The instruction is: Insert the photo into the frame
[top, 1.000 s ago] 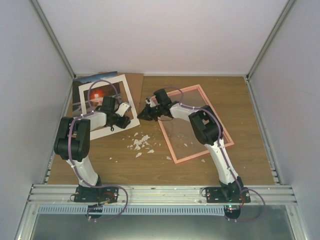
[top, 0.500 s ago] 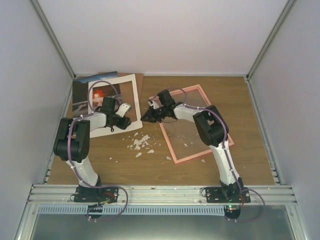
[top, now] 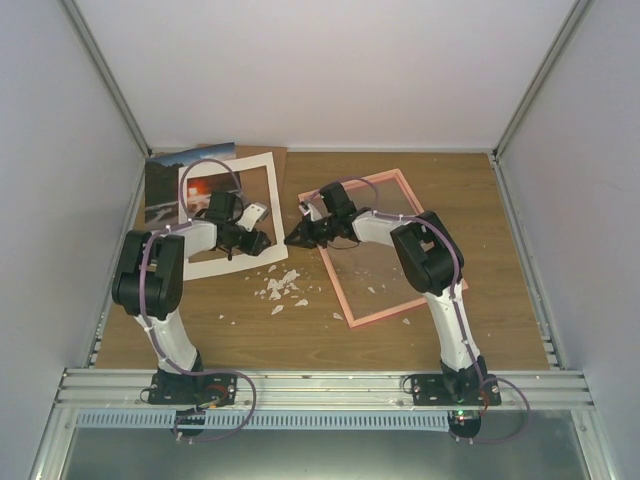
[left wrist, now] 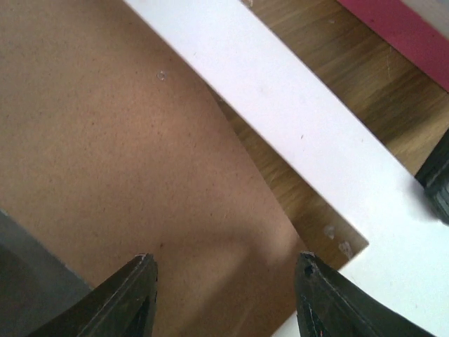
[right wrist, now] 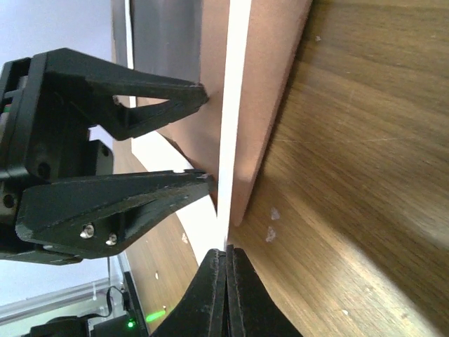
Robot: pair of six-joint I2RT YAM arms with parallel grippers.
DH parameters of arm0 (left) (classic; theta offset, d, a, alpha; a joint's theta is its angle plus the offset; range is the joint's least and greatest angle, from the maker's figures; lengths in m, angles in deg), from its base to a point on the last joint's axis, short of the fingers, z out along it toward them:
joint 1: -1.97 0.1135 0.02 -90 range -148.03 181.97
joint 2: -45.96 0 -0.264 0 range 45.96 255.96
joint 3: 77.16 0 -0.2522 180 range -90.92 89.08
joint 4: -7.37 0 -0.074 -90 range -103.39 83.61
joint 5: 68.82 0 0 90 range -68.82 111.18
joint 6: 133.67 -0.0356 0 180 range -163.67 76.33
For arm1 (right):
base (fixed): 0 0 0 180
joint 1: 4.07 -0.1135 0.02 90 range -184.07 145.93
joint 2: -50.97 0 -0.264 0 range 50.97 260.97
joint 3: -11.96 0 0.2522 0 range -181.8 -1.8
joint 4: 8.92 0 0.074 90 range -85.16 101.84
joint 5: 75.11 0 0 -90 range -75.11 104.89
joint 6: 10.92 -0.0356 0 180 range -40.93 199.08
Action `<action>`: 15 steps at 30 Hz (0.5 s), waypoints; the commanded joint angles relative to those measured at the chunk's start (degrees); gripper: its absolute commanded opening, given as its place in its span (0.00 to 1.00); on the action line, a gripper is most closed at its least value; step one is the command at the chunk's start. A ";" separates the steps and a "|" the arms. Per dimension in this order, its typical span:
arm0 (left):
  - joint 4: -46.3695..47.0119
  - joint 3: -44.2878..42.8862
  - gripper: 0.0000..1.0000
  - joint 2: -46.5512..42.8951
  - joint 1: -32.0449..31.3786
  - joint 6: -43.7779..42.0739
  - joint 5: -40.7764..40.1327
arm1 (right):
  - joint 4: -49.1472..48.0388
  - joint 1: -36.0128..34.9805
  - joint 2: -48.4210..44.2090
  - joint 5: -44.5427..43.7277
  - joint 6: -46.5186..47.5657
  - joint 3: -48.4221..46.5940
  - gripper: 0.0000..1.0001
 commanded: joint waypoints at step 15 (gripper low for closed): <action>0.99 -3.10 0.55 4.21 -1.76 2.03 5.12 | -6.03 -0.06 0.56 4.81 -4.05 0.56 0.13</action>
